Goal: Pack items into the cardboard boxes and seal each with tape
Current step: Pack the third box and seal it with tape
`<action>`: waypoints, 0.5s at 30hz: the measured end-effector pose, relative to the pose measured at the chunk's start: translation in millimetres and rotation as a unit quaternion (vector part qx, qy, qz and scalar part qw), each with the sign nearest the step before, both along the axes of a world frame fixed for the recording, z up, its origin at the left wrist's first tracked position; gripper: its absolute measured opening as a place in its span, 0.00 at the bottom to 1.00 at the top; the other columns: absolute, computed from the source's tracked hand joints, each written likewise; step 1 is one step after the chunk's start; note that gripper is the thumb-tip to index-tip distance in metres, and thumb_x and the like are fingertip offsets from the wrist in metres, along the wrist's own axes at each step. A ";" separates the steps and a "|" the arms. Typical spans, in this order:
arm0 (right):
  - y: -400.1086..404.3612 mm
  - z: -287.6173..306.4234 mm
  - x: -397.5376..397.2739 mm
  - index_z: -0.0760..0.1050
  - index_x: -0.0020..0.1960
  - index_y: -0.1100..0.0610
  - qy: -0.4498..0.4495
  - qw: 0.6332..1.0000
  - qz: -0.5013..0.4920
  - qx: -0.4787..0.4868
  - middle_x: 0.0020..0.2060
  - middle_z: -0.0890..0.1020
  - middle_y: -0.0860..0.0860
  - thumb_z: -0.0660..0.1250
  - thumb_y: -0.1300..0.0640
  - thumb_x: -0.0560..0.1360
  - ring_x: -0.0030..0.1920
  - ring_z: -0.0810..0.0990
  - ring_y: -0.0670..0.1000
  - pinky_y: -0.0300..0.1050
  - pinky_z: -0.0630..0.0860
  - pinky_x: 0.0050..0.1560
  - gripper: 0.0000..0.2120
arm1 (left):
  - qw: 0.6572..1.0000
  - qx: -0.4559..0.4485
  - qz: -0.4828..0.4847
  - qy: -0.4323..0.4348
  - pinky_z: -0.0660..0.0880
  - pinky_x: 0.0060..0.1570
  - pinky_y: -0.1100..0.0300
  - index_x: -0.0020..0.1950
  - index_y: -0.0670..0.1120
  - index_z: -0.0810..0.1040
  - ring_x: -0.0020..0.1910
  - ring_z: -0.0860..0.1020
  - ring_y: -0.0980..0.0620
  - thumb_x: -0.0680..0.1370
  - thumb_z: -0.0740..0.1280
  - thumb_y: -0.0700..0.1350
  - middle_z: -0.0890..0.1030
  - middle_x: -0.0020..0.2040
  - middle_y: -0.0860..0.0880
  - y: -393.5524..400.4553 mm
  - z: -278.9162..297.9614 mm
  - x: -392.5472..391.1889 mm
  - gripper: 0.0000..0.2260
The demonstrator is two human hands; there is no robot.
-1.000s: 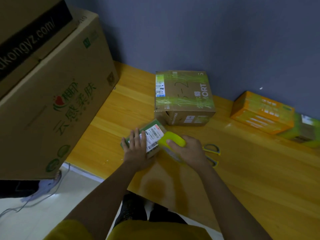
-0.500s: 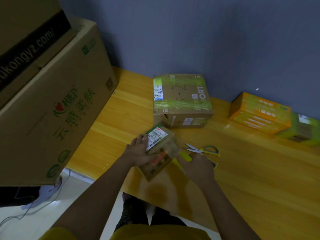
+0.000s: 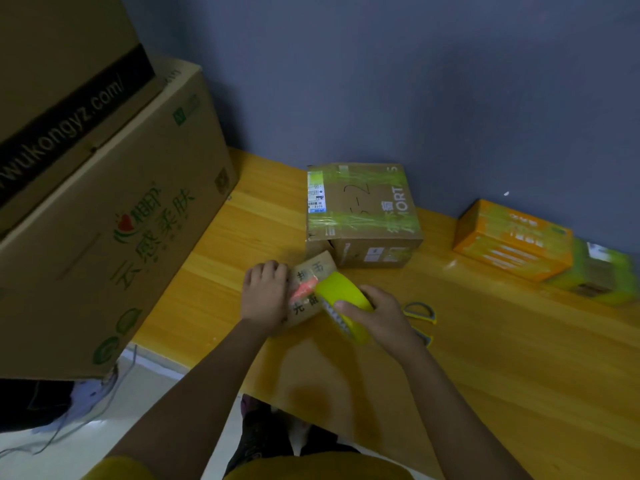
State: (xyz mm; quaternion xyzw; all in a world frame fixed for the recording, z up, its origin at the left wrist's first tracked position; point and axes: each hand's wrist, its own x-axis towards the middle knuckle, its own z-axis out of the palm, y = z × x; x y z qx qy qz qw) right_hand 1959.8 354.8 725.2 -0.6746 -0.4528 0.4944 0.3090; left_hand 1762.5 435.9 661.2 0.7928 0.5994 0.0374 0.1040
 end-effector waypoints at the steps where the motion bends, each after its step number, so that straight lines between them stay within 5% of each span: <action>1: 4.5 0.6 -3.7 0.79 0.49 0.55 0.005 1.000 -0.016 0.011 0.42 0.82 0.53 0.73 0.49 0.73 0.42 0.82 0.51 0.55 0.77 0.44 0.10 | 1.000 0.011 -0.017 0.016 0.62 0.69 0.46 0.70 0.44 0.67 0.67 0.66 0.42 0.79 0.61 0.53 0.69 0.68 0.43 -4.0 -1.8 1.2 0.22; 3: 12.2 0.6 -10.8 0.79 0.46 0.54 0.004 0.999 -0.039 0.034 0.38 0.81 0.51 0.72 0.48 0.73 0.38 0.80 0.49 0.51 0.75 0.41 0.10 | 0.999 -0.023 -0.032 0.026 0.55 0.72 0.41 0.75 0.41 0.60 0.72 0.62 0.40 0.77 0.56 0.63 0.64 0.73 0.40 -8.3 -8.6 -1.2 0.35; 6: 23.3 0.3 -21.3 0.74 0.39 0.56 -0.026 0.997 -0.046 0.055 0.32 0.75 0.49 0.72 0.45 0.73 0.34 0.74 0.48 0.46 0.68 0.37 0.15 | 0.984 -0.107 -0.058 0.129 0.46 0.73 0.39 0.78 0.39 0.39 0.77 0.45 0.39 0.68 0.55 0.76 0.43 0.78 0.39 -11.3 -18.3 -4.9 0.55; 11: 21.3 -2.7 -19.5 0.71 0.37 0.61 -0.115 0.992 -0.035 0.042 0.32 0.73 0.57 0.67 0.37 0.73 0.34 0.73 0.52 0.47 0.64 0.35 0.26 | 0.985 -0.063 -0.058 0.149 0.58 0.70 0.39 0.78 0.37 0.45 0.74 0.56 0.36 0.74 0.49 0.73 0.52 0.77 0.36 2.7 -18.3 -2.7 0.48; 15: -33.5 -32.6 -0.9 0.63 0.32 0.56 -0.253 0.959 -0.013 -0.124 0.26 0.66 0.53 0.62 0.33 0.74 0.29 0.69 0.53 0.49 0.59 0.31 0.27 | 0.972 -0.120 -0.084 0.183 0.56 0.71 0.41 0.77 0.39 0.42 0.74 0.54 0.38 0.74 0.57 0.70 0.51 0.77 0.39 5.2 -8.9 -0.1 0.47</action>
